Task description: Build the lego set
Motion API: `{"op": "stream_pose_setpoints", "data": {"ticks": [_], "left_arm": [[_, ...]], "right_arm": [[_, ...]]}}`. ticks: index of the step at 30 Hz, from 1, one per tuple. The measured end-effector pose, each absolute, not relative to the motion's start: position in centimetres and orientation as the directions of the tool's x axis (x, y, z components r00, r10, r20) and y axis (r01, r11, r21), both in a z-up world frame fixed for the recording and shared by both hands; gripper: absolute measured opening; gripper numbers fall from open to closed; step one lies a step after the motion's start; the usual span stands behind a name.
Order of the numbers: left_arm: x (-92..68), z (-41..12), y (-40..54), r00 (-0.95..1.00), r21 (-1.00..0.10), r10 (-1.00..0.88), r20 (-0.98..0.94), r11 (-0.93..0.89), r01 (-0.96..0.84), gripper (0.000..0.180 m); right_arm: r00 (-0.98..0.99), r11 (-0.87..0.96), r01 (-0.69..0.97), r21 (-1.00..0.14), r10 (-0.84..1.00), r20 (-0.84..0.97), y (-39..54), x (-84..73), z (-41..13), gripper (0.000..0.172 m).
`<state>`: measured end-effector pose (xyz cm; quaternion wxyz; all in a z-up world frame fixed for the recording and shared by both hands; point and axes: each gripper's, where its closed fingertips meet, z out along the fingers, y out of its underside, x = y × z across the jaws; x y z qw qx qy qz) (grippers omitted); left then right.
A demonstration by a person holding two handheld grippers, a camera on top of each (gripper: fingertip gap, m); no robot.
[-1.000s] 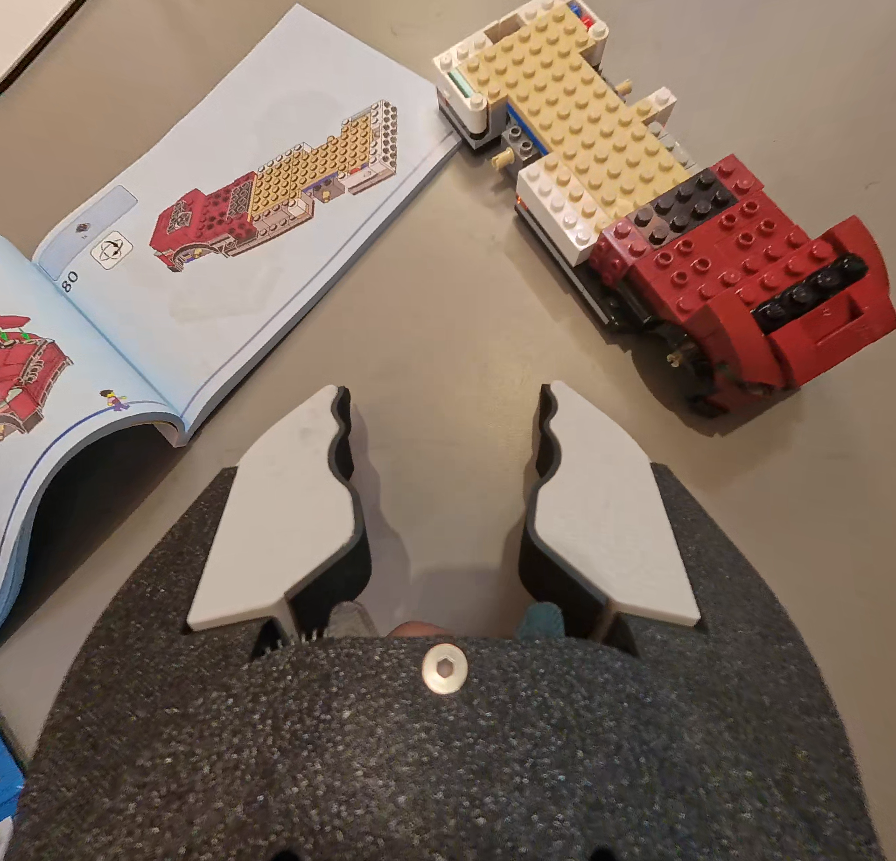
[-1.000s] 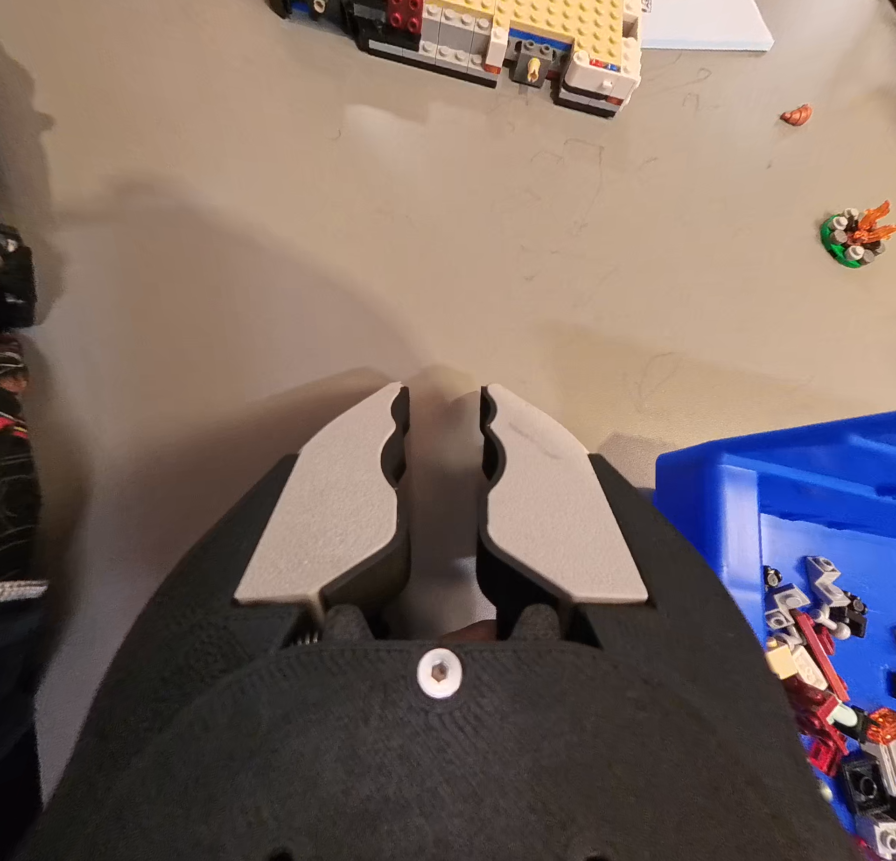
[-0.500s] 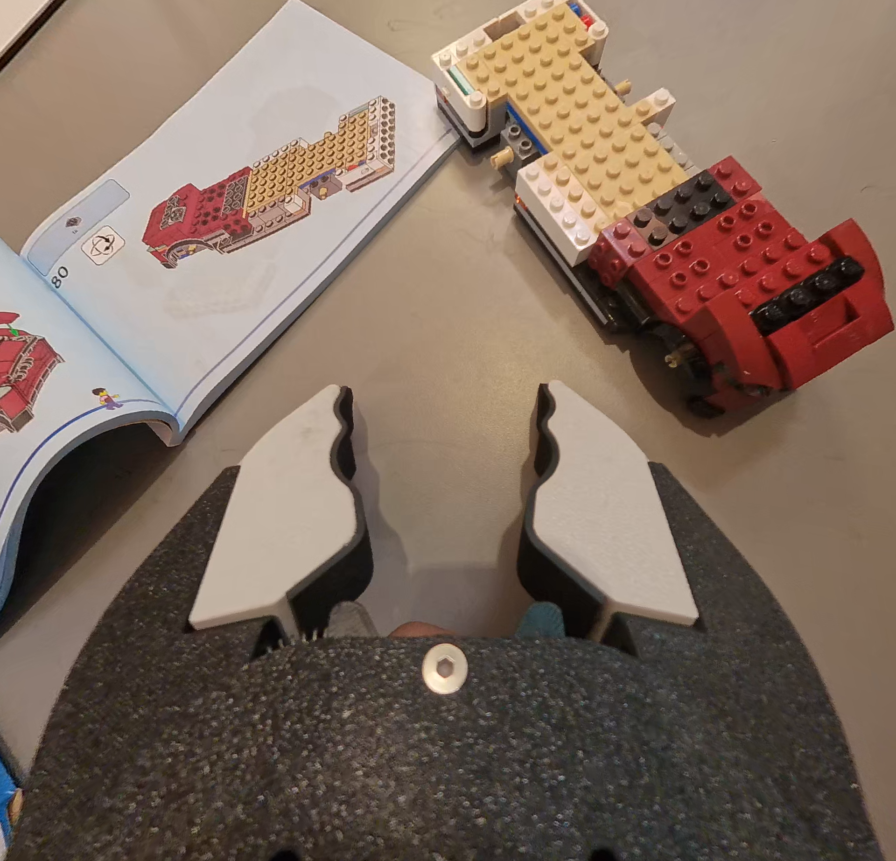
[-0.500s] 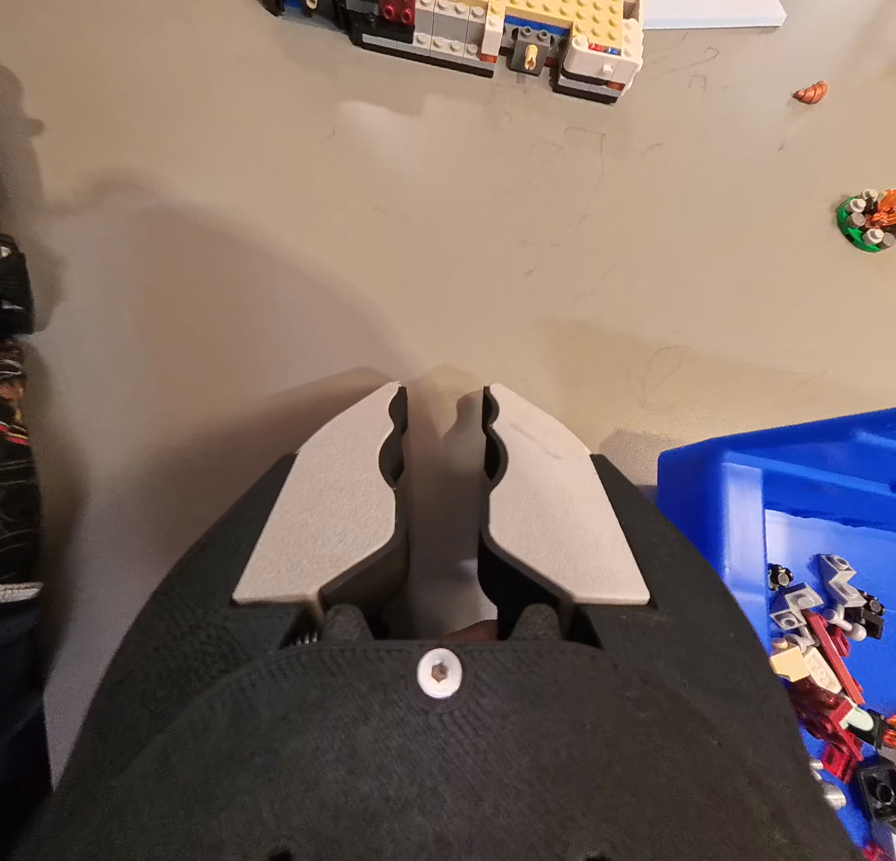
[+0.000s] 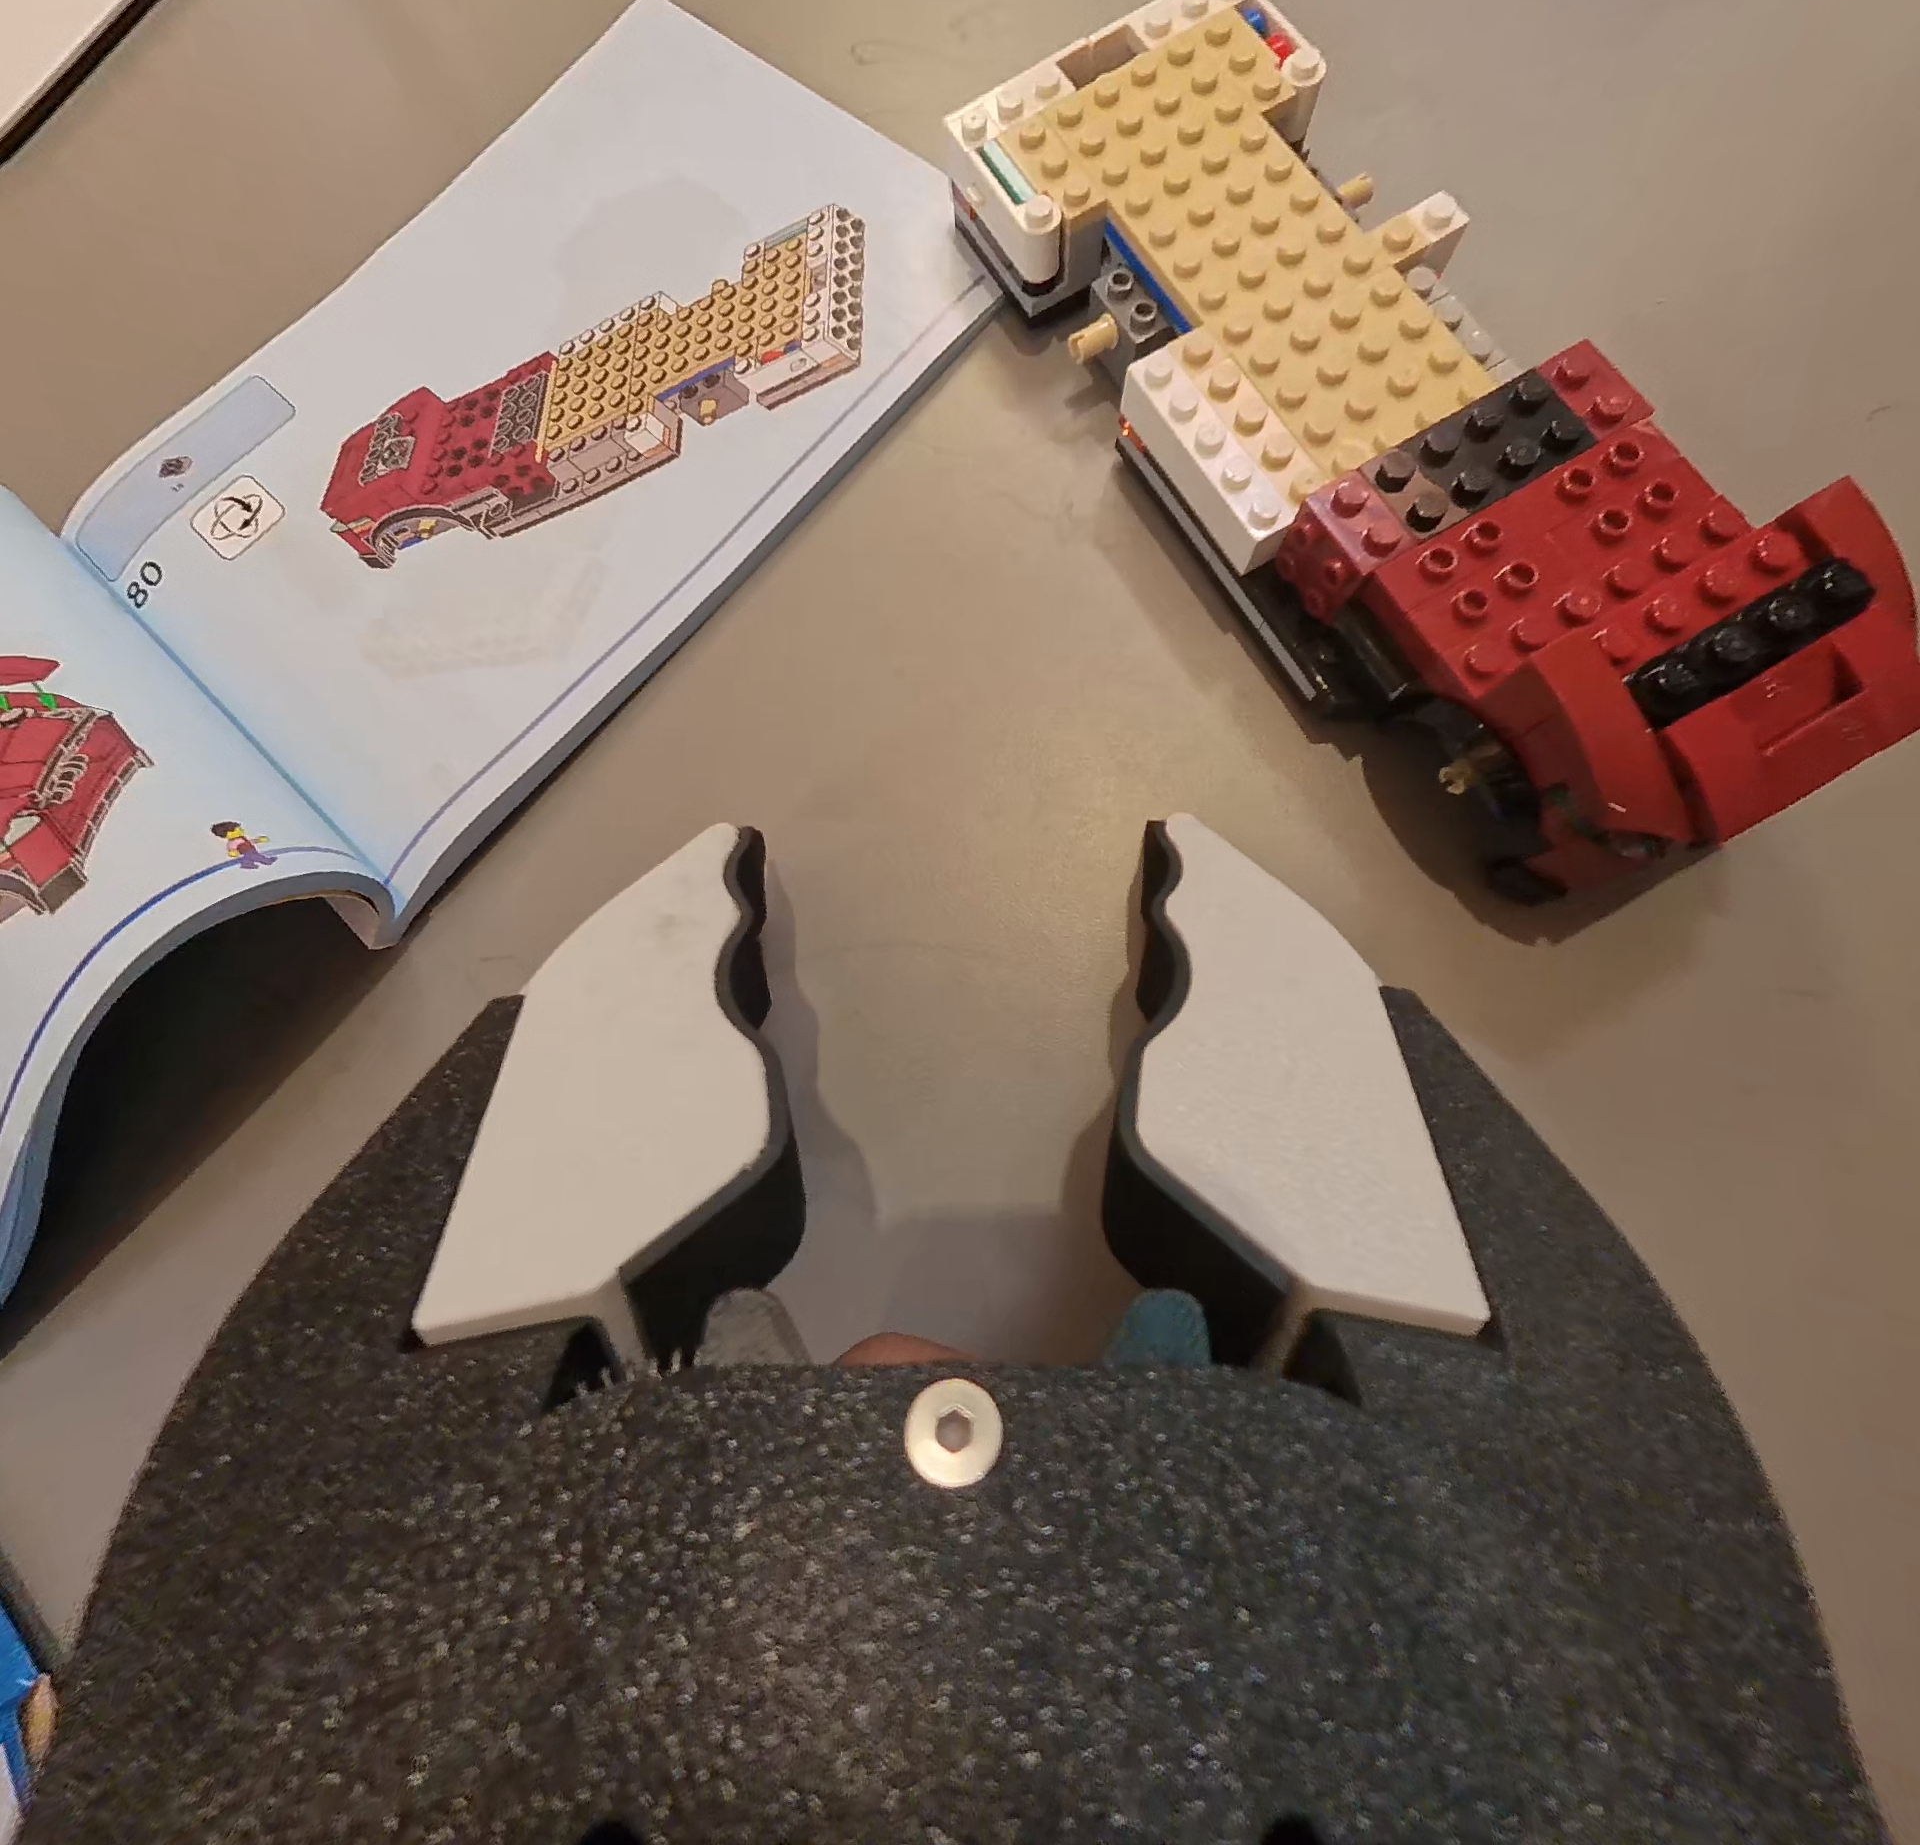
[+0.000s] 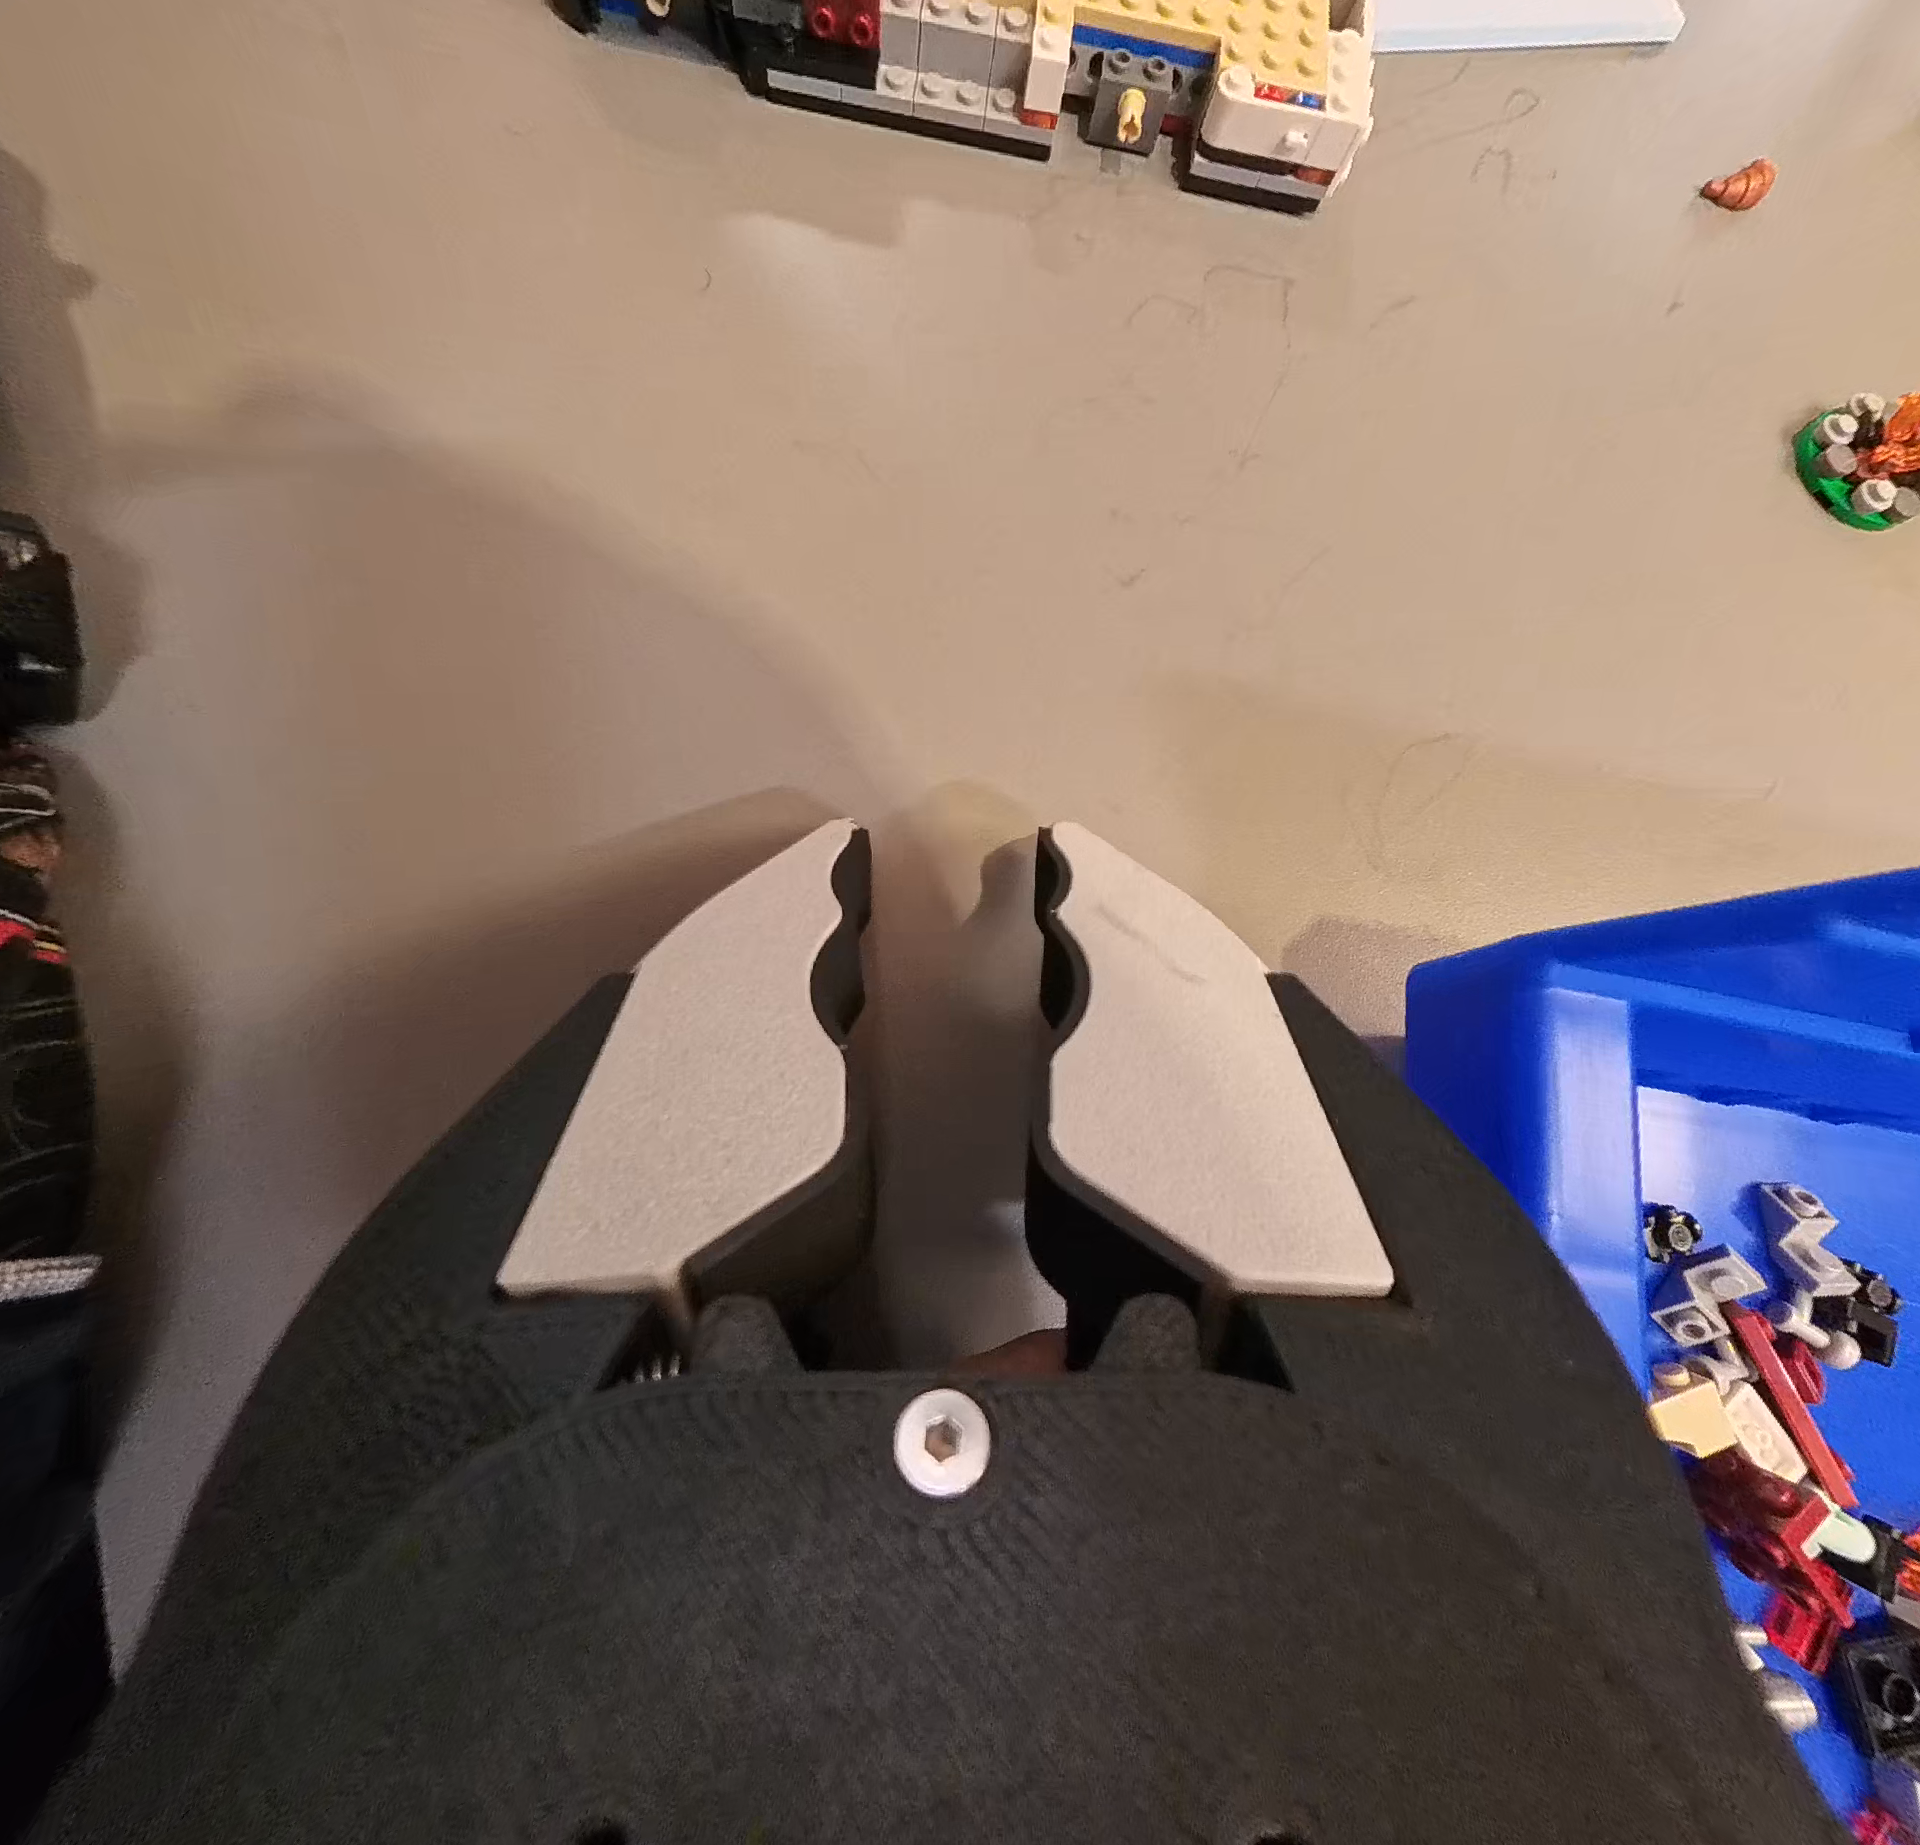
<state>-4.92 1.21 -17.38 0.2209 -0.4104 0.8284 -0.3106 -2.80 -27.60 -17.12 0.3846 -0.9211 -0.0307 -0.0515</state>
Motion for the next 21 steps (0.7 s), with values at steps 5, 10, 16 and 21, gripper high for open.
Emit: {"op": "stream_pose_setpoints", "data": {"ticks": [5,10,16,21], "left_arm": [[-4.91,-17.43,1.2,-0.566,-0.695,-0.818,-0.101,0.465,-0.548,0.071],[-4.9,-17.49,1.19,-0.568,-0.693,-0.819,-0.085,0.458,-0.557,0.071],[-4.9,-17.57,1.16,-0.57,-0.691,-0.819,-0.067,0.45,-0.566,0.07],[-4.9,-17.61,1.16,-0.57,-0.69,-0.82,-0.057,0.445,-0.571,0.07]], "right_arm": [[0.993,-0.703,0.093,-0.705,0.015,0.116,-27.61,-2.75,-17.14,0.031],[0.993,-0.704,0.091,-0.705,0.014,0.114,-27.61,-2.74,-17.15,0.031],[0.993,-0.703,0.092,-0.705,0.014,0.116,-27.61,-2.72,-17.15,0.031],[0.993,-0.703,0.092,-0.705,0.014,0.116,-27.61,-2.72,-17.16,0.031]]}}
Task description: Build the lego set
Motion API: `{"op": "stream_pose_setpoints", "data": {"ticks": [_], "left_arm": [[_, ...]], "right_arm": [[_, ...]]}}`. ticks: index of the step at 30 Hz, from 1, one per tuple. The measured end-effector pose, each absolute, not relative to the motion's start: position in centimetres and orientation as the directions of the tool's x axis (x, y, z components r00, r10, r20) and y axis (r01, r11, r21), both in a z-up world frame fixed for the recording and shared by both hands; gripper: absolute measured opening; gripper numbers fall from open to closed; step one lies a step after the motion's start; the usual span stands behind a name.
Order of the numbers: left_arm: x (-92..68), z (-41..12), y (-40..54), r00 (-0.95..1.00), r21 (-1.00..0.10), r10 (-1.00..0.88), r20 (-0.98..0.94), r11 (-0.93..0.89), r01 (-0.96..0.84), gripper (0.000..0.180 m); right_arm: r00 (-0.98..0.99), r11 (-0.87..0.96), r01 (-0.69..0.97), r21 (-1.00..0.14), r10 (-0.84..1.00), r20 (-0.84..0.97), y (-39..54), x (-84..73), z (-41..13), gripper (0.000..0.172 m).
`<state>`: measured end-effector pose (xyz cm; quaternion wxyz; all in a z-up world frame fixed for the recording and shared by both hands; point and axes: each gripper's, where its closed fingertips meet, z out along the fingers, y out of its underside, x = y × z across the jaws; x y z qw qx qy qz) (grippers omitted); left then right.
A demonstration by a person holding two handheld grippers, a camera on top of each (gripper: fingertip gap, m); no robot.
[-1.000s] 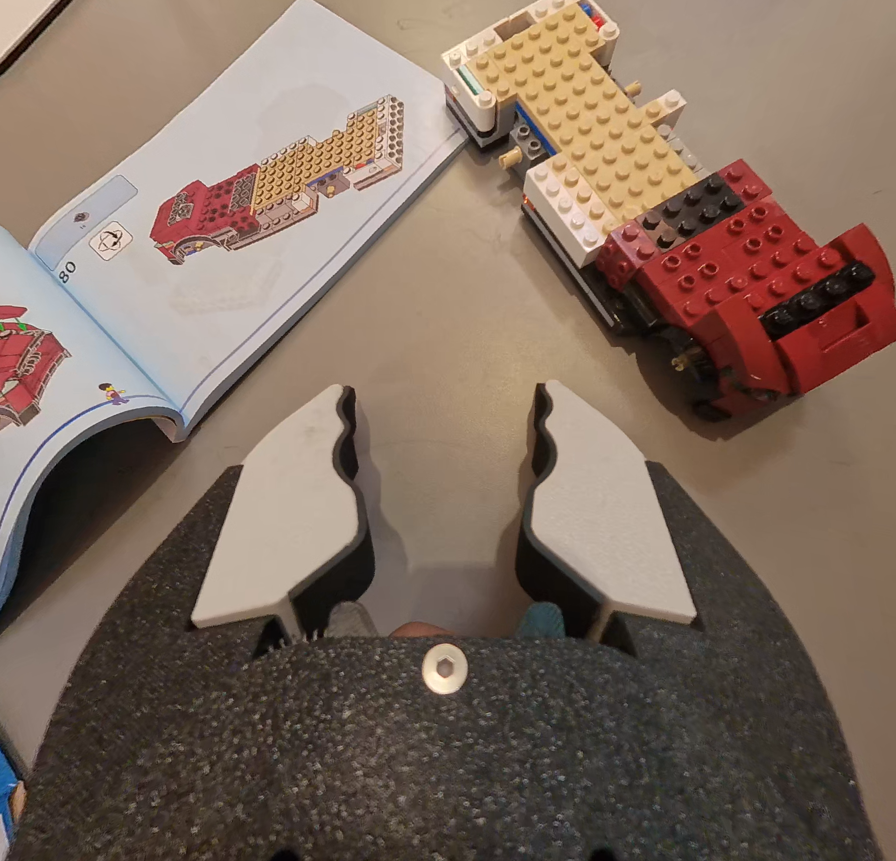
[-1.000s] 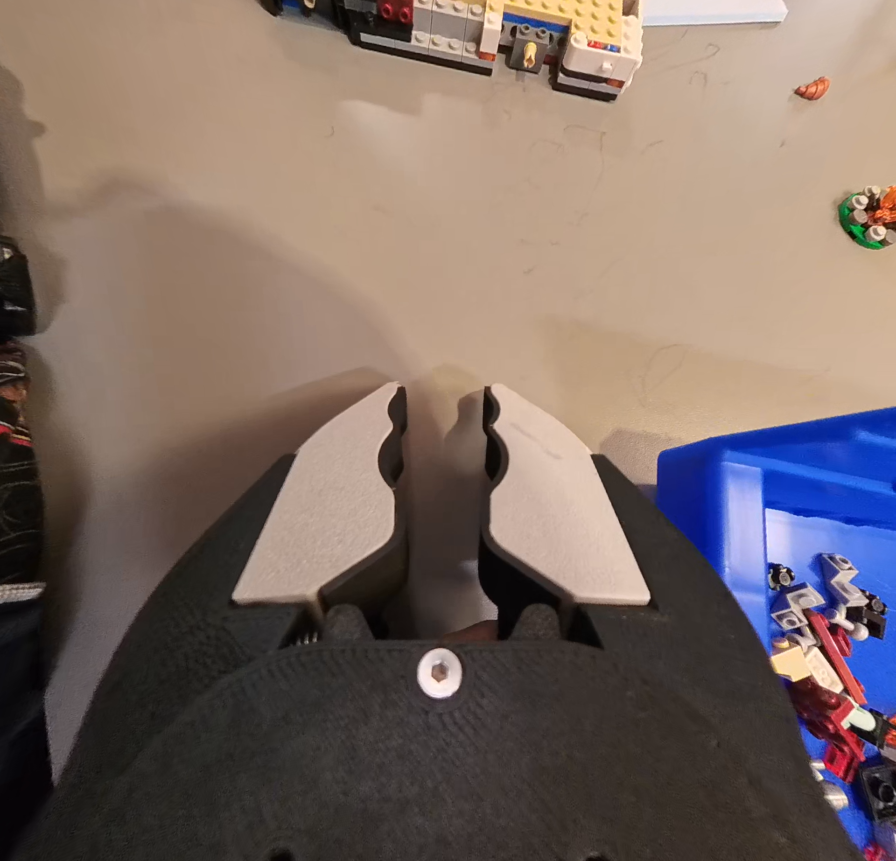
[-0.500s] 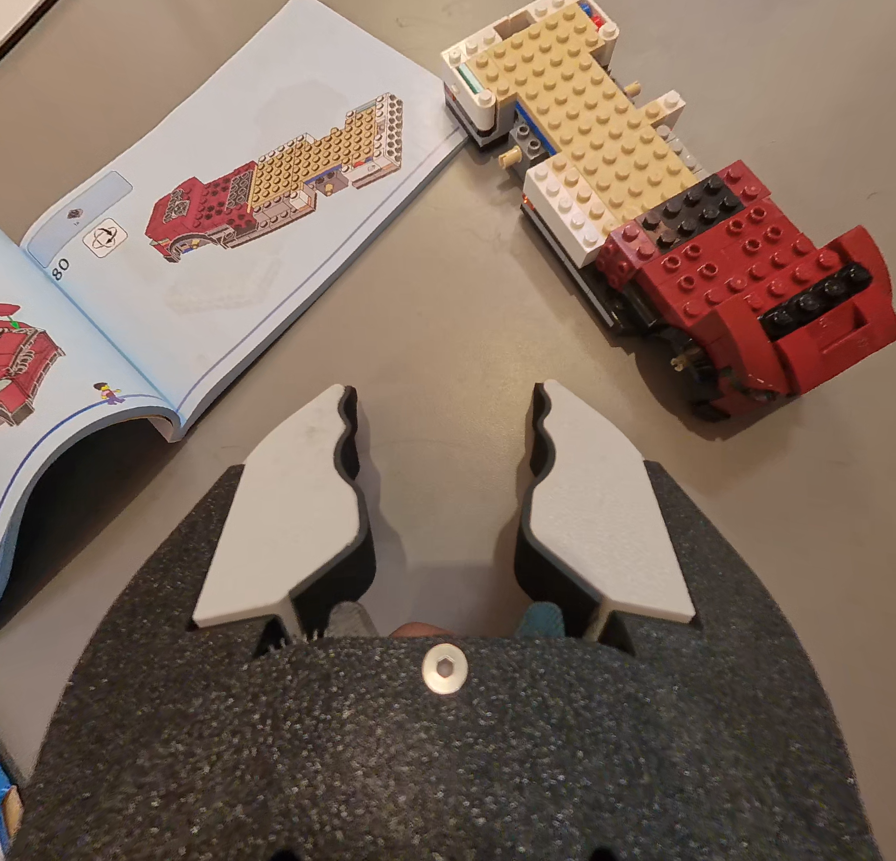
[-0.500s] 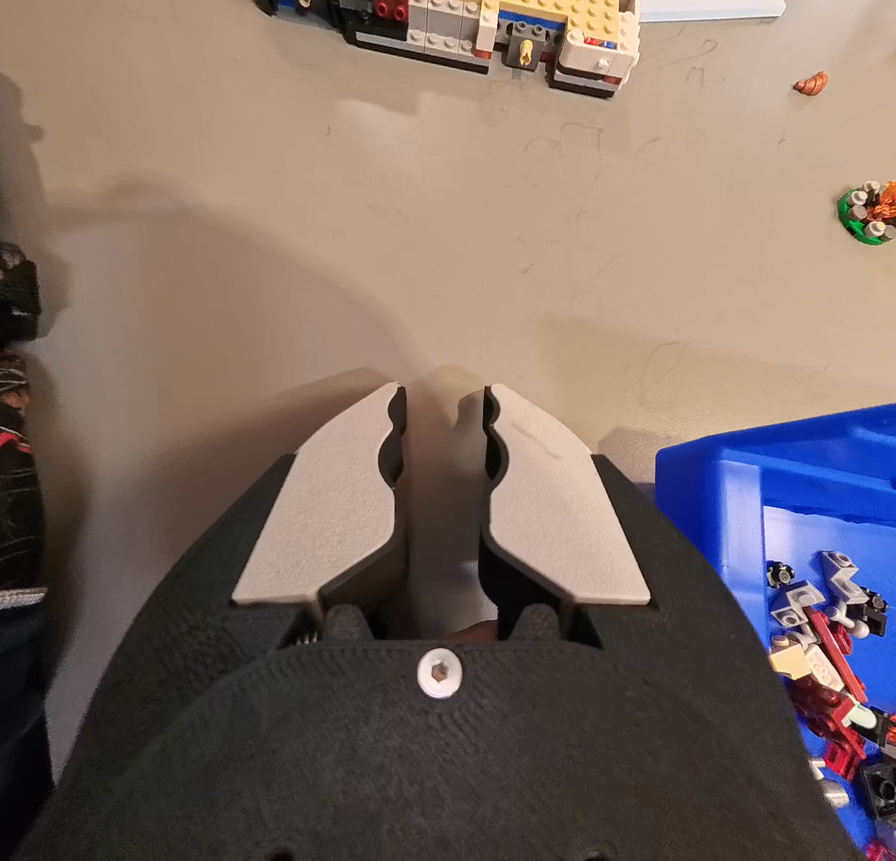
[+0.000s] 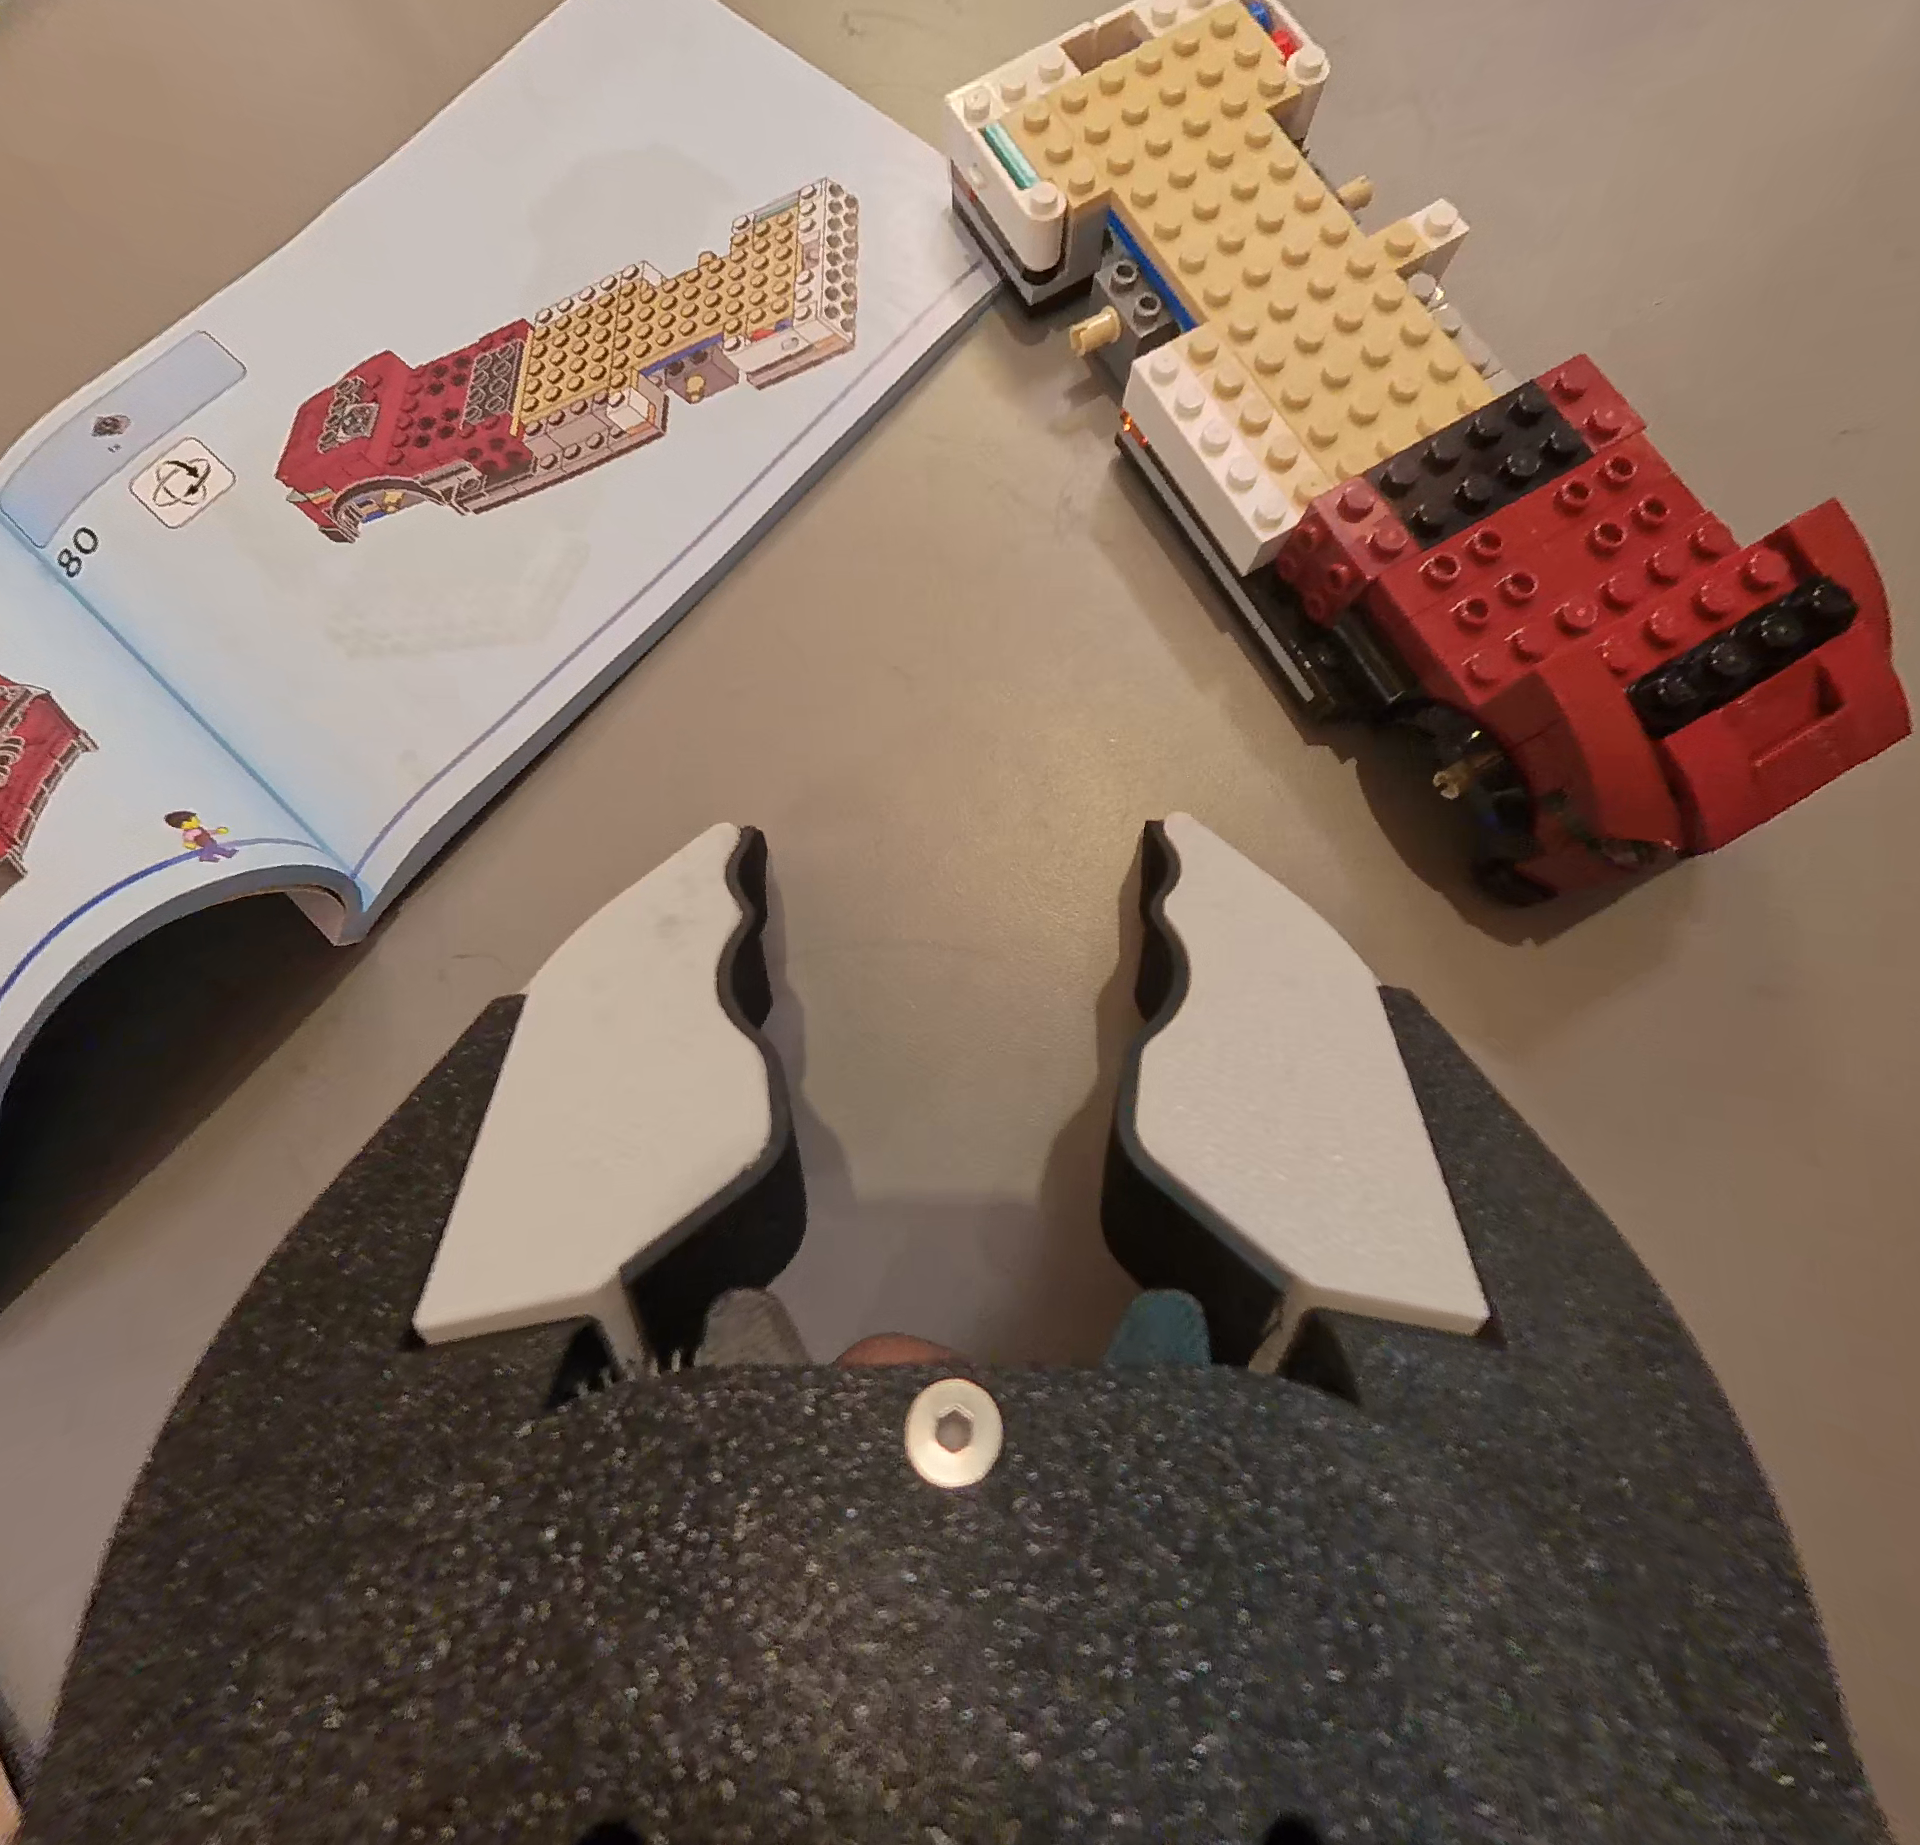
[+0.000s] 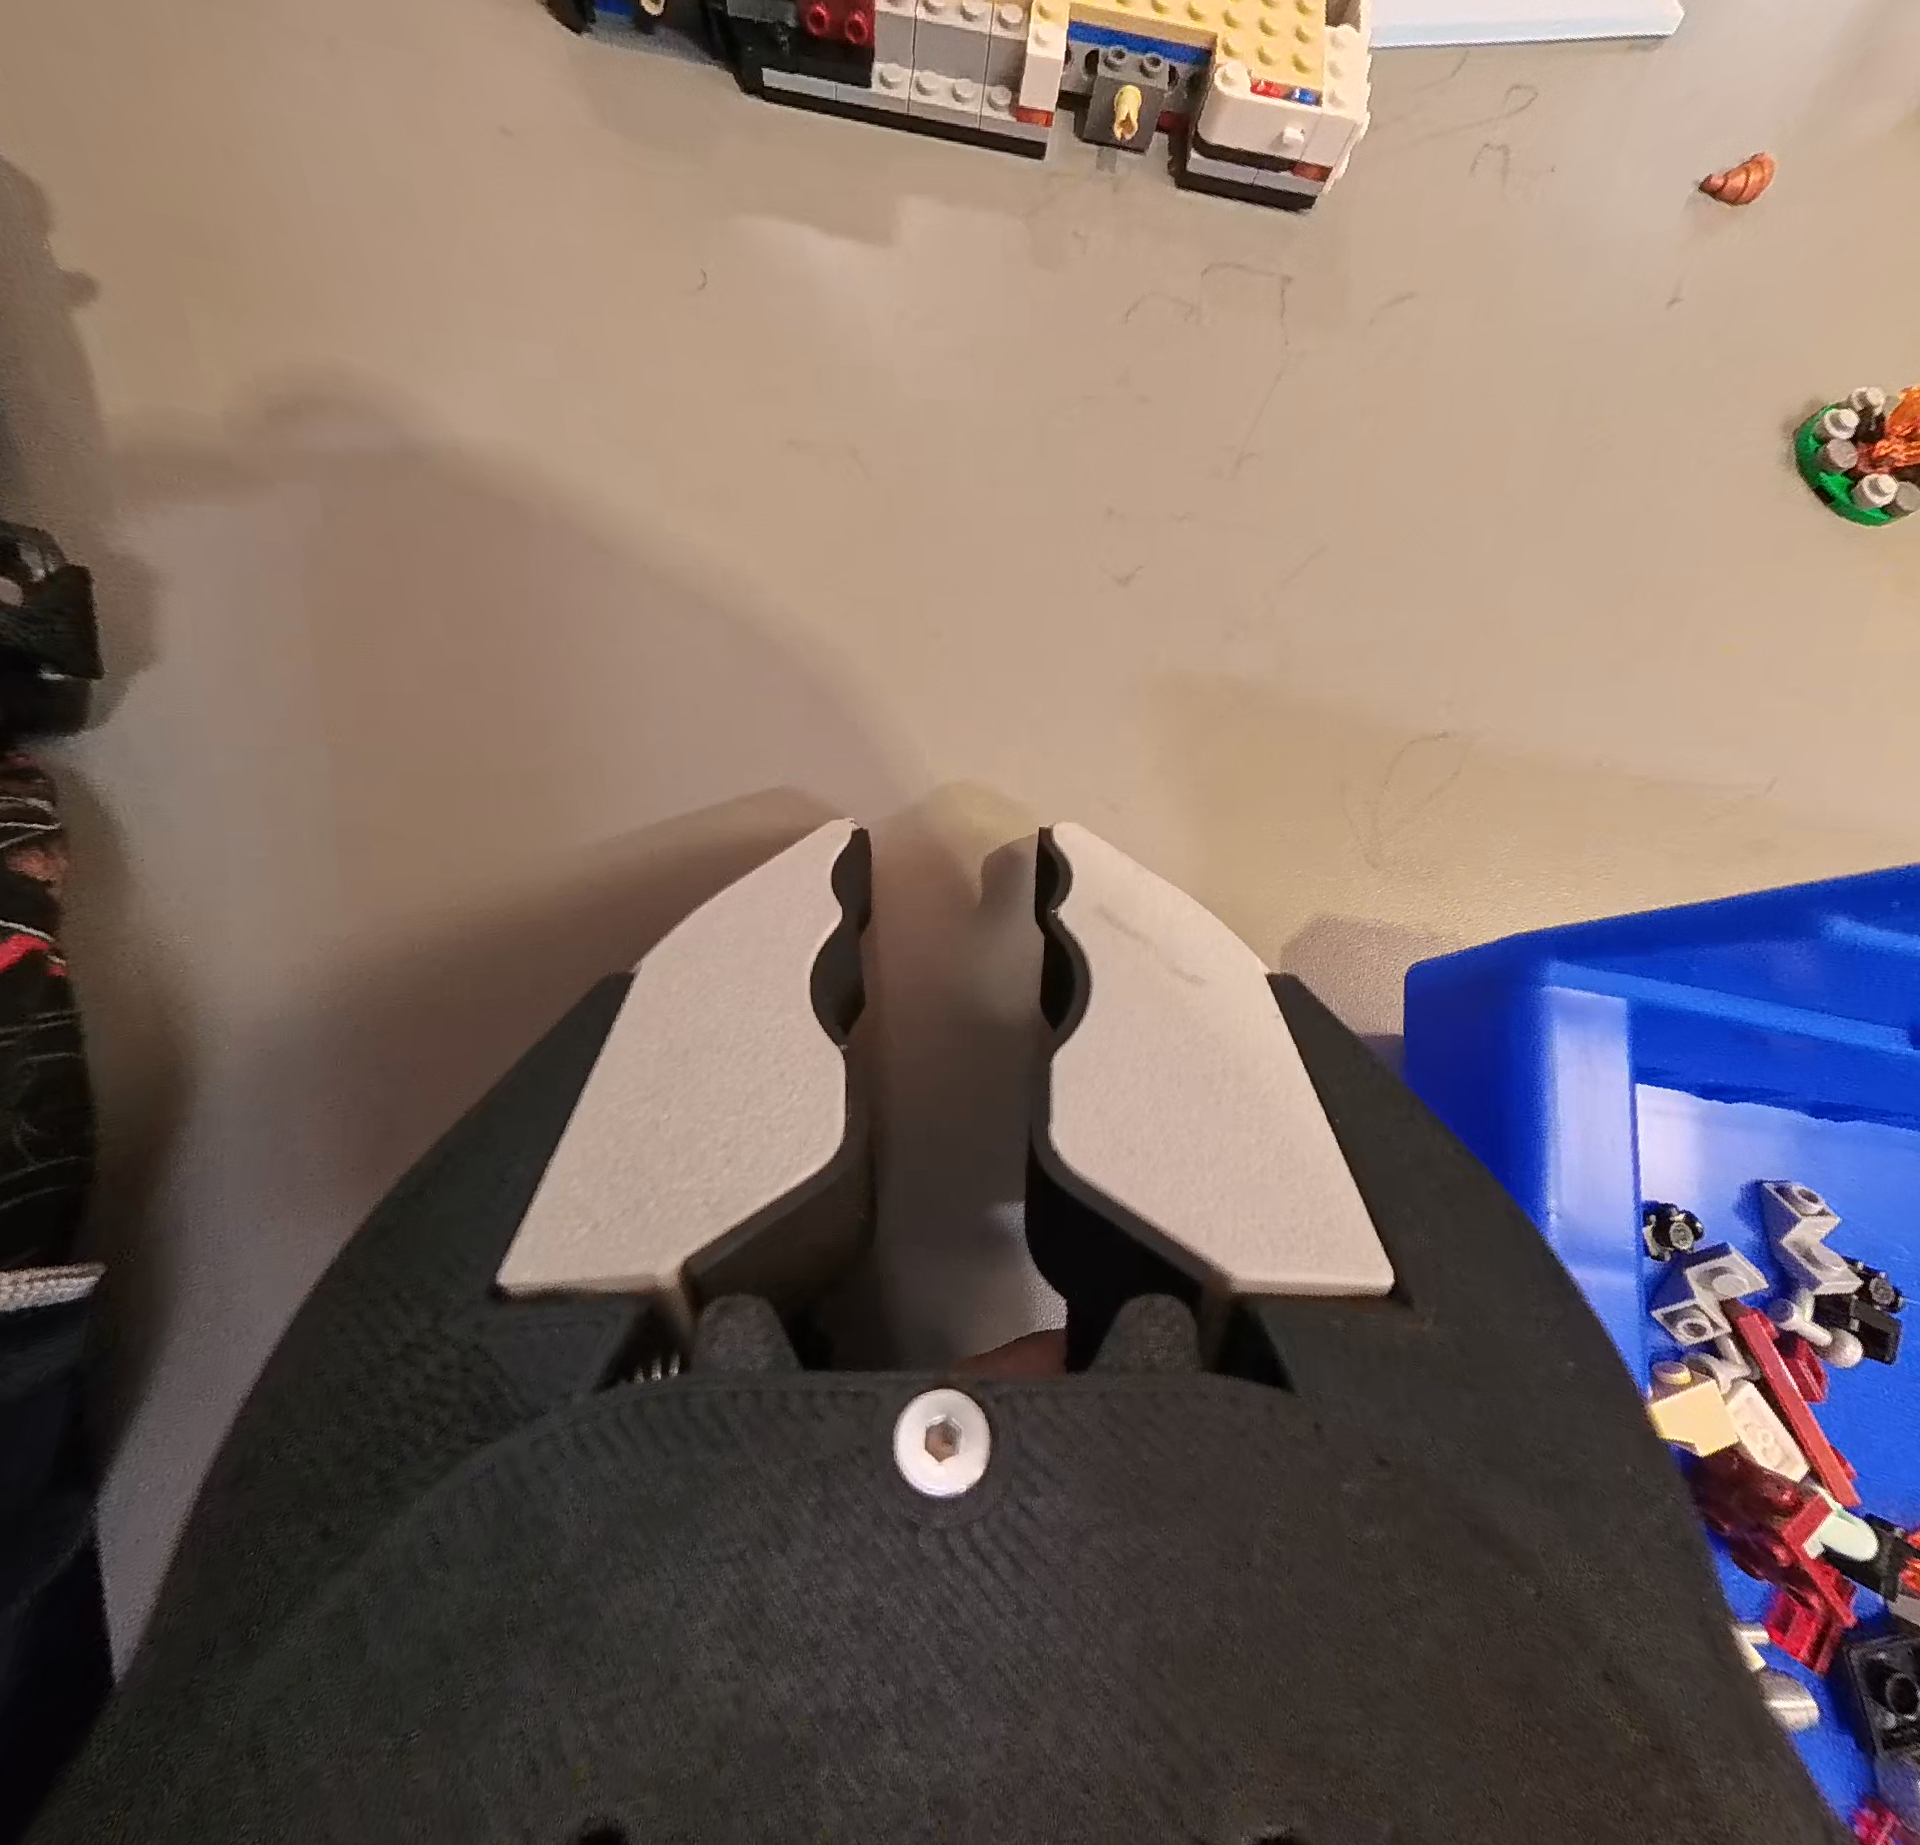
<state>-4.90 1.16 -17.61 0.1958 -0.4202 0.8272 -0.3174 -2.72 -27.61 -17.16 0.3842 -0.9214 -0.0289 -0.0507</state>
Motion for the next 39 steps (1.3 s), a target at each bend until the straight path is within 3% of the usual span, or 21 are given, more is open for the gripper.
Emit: {"op": "stream_pose_setpoints", "data": {"ticks": [16,22,25,32,39], "left_arm": [[-4.9,-17.8,1.2,-0.571,-0.682,-0.821,-0.009,0.423,-0.596,0.07],[-5.0,-17.7,1.0,-0.583,-0.684,-0.813,-0.012,0.432,-0.588,0.067],[-5.1,-17.7,0.9,-0.594,-0.684,-0.805,-0.006,0.437,-0.585,0.065],[-5.2,-17.5,0.8,-0.598,-0.694,-0.798,-0.078,0.474,-0.542,0.064],[-5.3,-17.6,0.7,-0.604,-0.689,-0.796,-0.039,0.459,-0.561,0.063]], "right_arm": [[0.985,-0.68,0.164,-0.715,0.072,0.158,-28.8,-3.9,-16.6,0.035],[0.967,-0.754,0.234,-0.614,0.118,0.224,-35.3,-3.5,-11.7,0.035],[0.931,-0.82,0.288,-0.495,0.118,0.347,-38.2,0.5,-8.2,0.033],[0.937,-0.943,0.264,-0.201,0.202,0.284,-42.5,9.1,-9.9,0.028],[0.973,-0.955,0.183,-0.236,0.142,0.18,-44.7,12.0,-10.4,0.02]]}}
